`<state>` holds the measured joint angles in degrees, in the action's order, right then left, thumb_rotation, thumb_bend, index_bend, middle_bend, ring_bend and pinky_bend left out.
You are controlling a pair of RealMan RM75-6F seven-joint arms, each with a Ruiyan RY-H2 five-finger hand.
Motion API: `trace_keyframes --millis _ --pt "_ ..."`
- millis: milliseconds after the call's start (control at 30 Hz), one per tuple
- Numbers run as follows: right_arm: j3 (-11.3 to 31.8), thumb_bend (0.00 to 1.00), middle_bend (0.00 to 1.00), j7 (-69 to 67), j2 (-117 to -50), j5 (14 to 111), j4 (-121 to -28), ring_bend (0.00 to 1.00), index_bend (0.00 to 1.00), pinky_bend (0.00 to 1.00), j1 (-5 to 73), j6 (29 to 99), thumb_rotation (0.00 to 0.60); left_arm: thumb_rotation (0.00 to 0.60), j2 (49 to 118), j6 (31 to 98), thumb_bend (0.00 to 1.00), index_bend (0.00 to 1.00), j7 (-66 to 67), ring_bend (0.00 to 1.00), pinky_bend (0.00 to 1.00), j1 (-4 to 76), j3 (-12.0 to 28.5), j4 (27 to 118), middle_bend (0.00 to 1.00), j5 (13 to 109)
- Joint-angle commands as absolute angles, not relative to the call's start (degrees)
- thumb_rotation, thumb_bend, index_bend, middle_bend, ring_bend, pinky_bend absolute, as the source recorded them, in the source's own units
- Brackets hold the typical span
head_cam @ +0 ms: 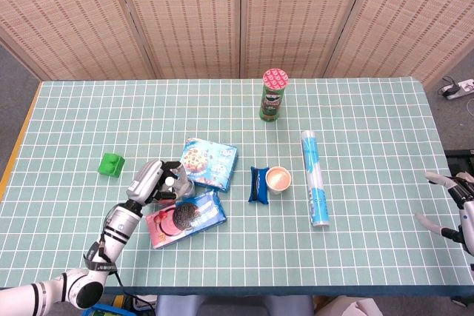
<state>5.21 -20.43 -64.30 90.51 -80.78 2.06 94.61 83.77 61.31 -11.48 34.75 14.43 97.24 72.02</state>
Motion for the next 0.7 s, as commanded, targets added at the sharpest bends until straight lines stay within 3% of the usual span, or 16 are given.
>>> trace_keyframes --millis 33,700 --pt "5.2 0.05 0.36 -20.4 -64.3 90.6 -80.8 0.29 0.28 0.35 2.0 94.7 0.600 0.600 82.1 62.8 0.43 0.82 -9.4 1.00 1.00 34.5 15.5 100.0 1.00 71.4" --pt "5.0 0.05 0.36 -20.1 -64.4 90.9 -80.9 0.29 0.28 0.35 2.2 94.3 0.600 0.600 72.9 68.5 0.43 0.84 -0.6 1.00 1.00 32.1 17.3 112.2 1.00 69.7"
